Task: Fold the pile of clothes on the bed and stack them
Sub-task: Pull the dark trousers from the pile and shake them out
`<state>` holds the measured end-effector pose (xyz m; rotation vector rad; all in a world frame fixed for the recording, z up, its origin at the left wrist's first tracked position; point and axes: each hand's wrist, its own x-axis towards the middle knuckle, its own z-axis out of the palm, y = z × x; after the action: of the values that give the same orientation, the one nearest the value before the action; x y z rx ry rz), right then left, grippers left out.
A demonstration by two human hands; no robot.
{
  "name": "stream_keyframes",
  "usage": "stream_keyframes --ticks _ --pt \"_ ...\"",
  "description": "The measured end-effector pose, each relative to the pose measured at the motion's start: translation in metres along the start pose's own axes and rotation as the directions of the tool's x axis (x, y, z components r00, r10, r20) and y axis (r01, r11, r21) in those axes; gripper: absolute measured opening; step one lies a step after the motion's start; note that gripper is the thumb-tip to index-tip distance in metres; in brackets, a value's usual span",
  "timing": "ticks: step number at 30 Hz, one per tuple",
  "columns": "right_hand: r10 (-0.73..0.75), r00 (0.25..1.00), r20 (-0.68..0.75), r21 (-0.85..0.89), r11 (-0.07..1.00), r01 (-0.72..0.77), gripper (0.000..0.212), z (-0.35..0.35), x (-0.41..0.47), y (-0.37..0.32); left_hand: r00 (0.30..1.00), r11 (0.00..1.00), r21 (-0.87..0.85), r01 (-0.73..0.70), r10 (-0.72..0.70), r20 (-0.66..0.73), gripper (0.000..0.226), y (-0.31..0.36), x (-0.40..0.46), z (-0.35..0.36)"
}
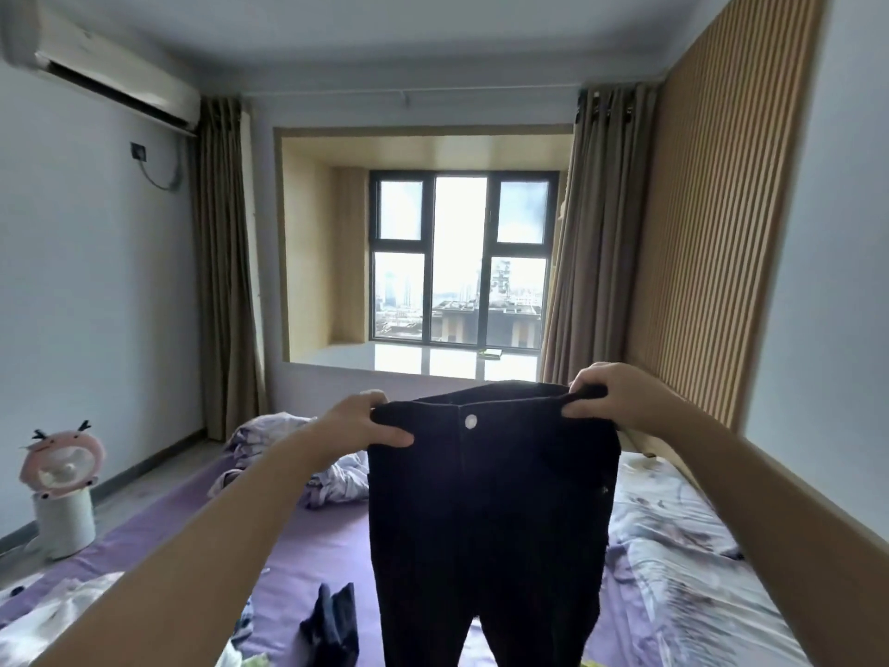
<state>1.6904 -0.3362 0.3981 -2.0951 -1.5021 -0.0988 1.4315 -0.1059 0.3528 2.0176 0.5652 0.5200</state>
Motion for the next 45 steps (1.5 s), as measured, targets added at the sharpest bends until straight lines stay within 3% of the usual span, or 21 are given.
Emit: stream_keyframes --ticks 4,7,11,16,22,27,29,31,33,34,38,40,42,43,45 --pt "0.043 0.998 0.037 -0.012 0.999 -0.043 0.018 0.004 -0.010 0.005 1.000 0.999 -0.034 -0.019 0.020 0.023 0.027 -0.006 -0.002 0.012" --pt "0.090 0.991 0.101 -0.089 0.993 -0.081 0.017 0.006 -0.012 0.005 0.999 0.999 0.009 -0.032 0.032 0.020 0.047 -0.001 -0.001 0.013" --pt "0.070 0.996 0.047 -0.118 0.991 -0.064 0.019 0.002 -0.014 0.001 1.000 1.000 -0.007 -0.006 0.006 -0.016 0.066 0.005 -0.001 -0.002" --pt "0.050 0.995 -0.086 -0.041 0.998 -0.053 0.022 -0.013 -0.013 -0.012 0.987 0.991 -0.134 0.004 0.018 0.163 0.035 0.011 -0.005 -0.046" --pt "0.037 0.975 -0.221 0.051 0.998 -0.026 0.017 -0.025 -0.007 -0.035 0.996 0.950 -0.303 -0.078 0.062 -0.063 0.027 0.034 0.005 -0.068" --pt "0.145 0.964 -0.222 0.105 0.987 -0.124 0.014 -0.021 0.000 -0.048 0.993 0.889 -0.447 -0.098 0.061 -0.097 0.022 0.046 0.010 -0.081" --pt "0.166 0.969 -0.183 0.125 0.982 -0.144 0.019 -0.018 0.001 -0.051 0.981 0.893 -0.430 -0.131 0.054 -0.188 0.018 0.043 0.011 -0.084" --pt "0.194 0.977 -0.083 0.305 0.939 -0.160 0.030 -0.017 0.001 -0.054 0.960 0.890 -0.423 -0.170 0.051 -0.277 0.013 0.040 0.013 -0.087" --pt "0.215 0.976 0.017 0.410 0.889 -0.203 0.044 -0.019 0.001 -0.058 0.947 0.898 -0.394 -0.196 0.069 -0.315 0.010 0.039 0.016 -0.091" --pt "0.220 0.975 0.033 0.404 0.889 -0.214 0.040 -0.021 0.001 -0.060 0.945 0.903 -0.380 -0.200 0.076 -0.318 0.010 0.040 0.016 -0.094" --pt "0.234 0.959 -0.156 0.503 0.855 -0.127 0.014 -0.029 0.007 -0.074 0.926 0.936 -0.245 -0.254 0.162 -0.340 0.012 0.050 0.021 -0.109" --pt "0.265 0.933 -0.243 0.572 0.816 -0.083 0.018 -0.031 0.012 -0.080 0.891 0.960 0.071 -0.272 0.279 -0.359 0.019 0.059 0.025 -0.116" --pt "0.304 0.905 -0.298 0.579 0.811 -0.082 0.025 -0.033 0.018 -0.085 0.856 0.916 0.349 -0.198 0.335 -0.394 0.028 0.068 0.026 -0.118" --pt "0.334 0.891 -0.307 0.610 0.788 -0.085 0.030 -0.033 0.020 -0.087 0.855 0.912 0.367 -0.183 0.332 -0.398 0.031 0.072 0.025 -0.118" --pt "0.398 0.877 -0.271 0.739 0.669 -0.075 0.040 -0.035 0.022 -0.088 0.896 0.962 0.174 -0.208 0.259 -0.361 0.030 0.073 0.023 -0.123"
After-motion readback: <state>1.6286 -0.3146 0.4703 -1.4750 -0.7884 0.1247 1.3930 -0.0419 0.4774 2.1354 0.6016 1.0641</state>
